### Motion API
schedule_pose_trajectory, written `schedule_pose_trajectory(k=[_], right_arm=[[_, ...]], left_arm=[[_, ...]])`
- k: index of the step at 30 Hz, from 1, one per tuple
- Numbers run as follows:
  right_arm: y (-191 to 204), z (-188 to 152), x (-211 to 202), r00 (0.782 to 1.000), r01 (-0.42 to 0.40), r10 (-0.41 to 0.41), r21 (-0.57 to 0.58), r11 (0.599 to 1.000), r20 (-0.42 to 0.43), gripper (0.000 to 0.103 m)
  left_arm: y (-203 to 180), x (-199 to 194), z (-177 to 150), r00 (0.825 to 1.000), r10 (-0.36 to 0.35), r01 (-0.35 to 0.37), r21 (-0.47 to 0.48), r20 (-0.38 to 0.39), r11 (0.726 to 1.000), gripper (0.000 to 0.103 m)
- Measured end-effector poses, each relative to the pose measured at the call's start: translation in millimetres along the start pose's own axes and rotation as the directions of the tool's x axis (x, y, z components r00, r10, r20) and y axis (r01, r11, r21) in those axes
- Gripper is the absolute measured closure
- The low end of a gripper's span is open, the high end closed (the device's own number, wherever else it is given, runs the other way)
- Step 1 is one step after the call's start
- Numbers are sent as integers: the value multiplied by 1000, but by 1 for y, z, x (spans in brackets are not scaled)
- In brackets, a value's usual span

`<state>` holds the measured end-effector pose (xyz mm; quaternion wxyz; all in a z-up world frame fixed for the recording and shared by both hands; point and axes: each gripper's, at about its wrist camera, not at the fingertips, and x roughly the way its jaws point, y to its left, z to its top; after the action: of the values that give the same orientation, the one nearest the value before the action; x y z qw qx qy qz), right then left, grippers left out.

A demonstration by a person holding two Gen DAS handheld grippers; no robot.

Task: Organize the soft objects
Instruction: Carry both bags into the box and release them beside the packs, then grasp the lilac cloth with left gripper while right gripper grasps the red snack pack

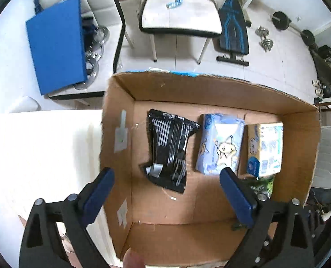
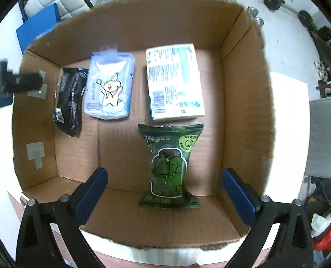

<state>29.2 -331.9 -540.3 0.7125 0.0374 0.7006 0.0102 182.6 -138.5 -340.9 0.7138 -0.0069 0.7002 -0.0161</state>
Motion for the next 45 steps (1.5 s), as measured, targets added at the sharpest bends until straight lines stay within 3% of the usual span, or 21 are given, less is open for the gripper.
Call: schedule_pose_trajectory(k=[2, 4, 10, 15, 19, 21, 24, 26, 27, 30, 33, 38, 42, 43, 44, 45], right_arm=[[1, 1, -15, 1000, 4, -4, -4, 1000, 15, 0], [-2, -7, -22, 999, 3, -2, -8, 1000, 35, 0], [-11, -27, -50, 993, -21, 20, 11, 1000, 117, 0], [-10, -46, -83, 980, -96, 89, 30, 995, 176, 0], [-8, -69, -110, 961, -150, 144, 9, 989, 238, 0], [-8, -91, -119, 951, -173, 173, -22, 985, 256, 0], [-6, -123, -103, 960, -160, 166, -44, 986, 224, 0], [-4, -141, -77, 973, -142, 149, -51, 989, 178, 0], [-3, -145, -64, 977, -138, 144, -51, 989, 156, 0], [0, -150, -15, 987, -141, 143, -30, 990, 78, 6], [3, -147, 23, 992, -118, 119, -16, 993, 38, 16], [6, -144, 58, 993, -117, 117, -3, 993, 6, 17], [10, -140, 77, 993, -113, 113, 12, 994, -23, 18], [11, -139, 82, 992, -122, 123, 20, 992, -32, 25], [13, -139, 86, 991, -129, 130, 25, 991, -44, 31], [13, -139, 89, 990, -128, 129, 28, 991, -47, 39]], left_arm=[[2, -11, -19, 1000, -11, 11, 0, 27, 1000, 4], [6, -6, -11, 999, -11, 11, 4, 40, 1000, 4], [3, -26, -40, 991, -29, 26, 22, 132, 999, 4], [0, -59, -64, 977, -46, 37, 48, 208, 998, 4], [6, -90, -92, 956, -53, 44, 40, 290, 998, 4], [16, -99, -115, 945, -23, 17, 21, 327, 1000, 4], [32, -86, -146, 935, 60, -61, -6, 351, 998, 4], [43, -59, -160, 950, 72, -70, -19, 302, 997, 4], [49, -35, -164, 970, 52, -48, -23, 239, 999, 4], [61, 14, -170, 989, 51, -46, -39, 138, 998, 14], [70, 54, -168, 993, 90, -88, -26, 77, 996, 15], [72, 97, -160, 993, 119, -120, 56, 13, 991, 15], [66, 129, -155, 994, 59, -48, 111, -91, 993, 15], [66, 134, -155, 993, 50, -38, 109, -106, 993, 17], [65, 139, -155, 992, 46, -34, 108, -115, 994, 23], [65, 142, -155, 992, 44, -31, 103, -122, 994, 44]])
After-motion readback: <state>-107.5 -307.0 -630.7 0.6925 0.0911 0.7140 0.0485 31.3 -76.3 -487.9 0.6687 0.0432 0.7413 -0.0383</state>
